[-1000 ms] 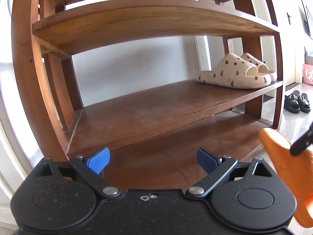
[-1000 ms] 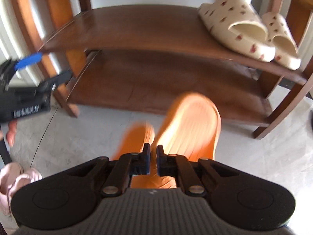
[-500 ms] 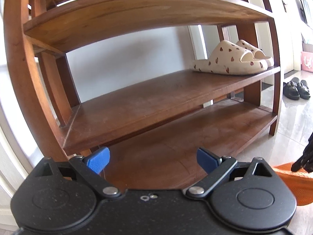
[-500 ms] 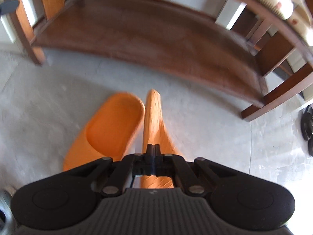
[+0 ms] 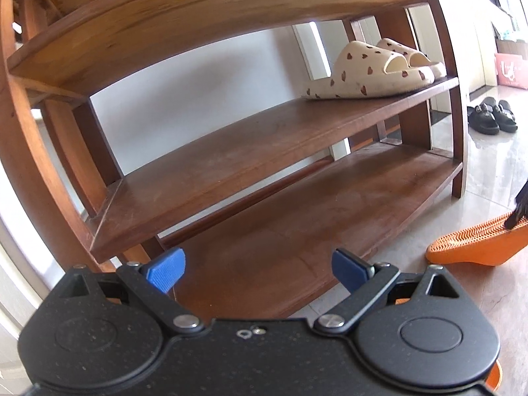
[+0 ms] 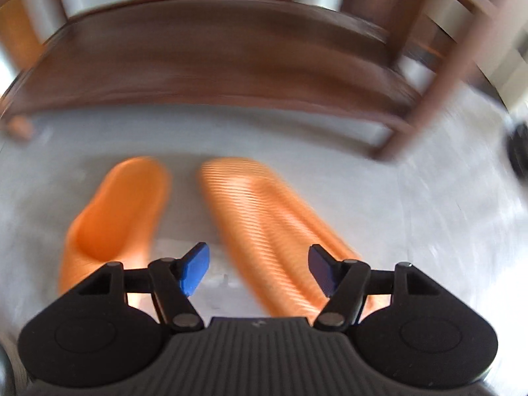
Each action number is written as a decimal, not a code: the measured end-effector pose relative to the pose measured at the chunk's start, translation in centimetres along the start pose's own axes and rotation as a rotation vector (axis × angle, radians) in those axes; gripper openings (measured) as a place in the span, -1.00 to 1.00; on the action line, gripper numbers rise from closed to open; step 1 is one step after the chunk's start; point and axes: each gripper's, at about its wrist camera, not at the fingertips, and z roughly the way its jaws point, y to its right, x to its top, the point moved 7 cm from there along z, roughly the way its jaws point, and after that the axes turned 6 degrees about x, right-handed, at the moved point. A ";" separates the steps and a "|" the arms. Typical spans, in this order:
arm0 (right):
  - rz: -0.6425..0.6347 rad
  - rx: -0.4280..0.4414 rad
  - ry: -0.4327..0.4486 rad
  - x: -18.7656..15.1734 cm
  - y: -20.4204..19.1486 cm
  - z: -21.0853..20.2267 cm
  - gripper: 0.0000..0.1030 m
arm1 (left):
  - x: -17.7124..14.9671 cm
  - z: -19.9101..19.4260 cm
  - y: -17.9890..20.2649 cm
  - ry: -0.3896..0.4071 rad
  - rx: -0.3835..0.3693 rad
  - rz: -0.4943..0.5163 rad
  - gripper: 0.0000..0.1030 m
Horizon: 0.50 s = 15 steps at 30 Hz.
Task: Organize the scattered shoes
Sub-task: 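Grasp one orange slide with the right tool and lift it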
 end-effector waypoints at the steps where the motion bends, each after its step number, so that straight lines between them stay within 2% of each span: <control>1: 0.104 0.033 0.017 -0.3 2.8 -0.2 0.36 | 0.0 0.0 0.2 -0.002 0.002 0.006 0.87; 5: 0.334 0.146 0.015 -1.8 8.1 0.4 0.50 | 0.2 0.4 1.9 -0.017 0.009 0.040 0.87; 7: 0.489 0.276 -0.040 -3.8 10.3 1.8 0.50 | 0.2 0.6 2.6 -0.021 0.016 0.057 0.87; 10: 0.551 0.402 -0.038 -5.4 10.4 2.9 0.50 | 0.4 0.8 3.8 -0.028 0.027 0.083 0.87; 15: 0.492 0.574 -0.001 -5.8 6.8 3.7 0.50 | 0.7 1.4 6.5 -0.032 0.025 0.121 0.87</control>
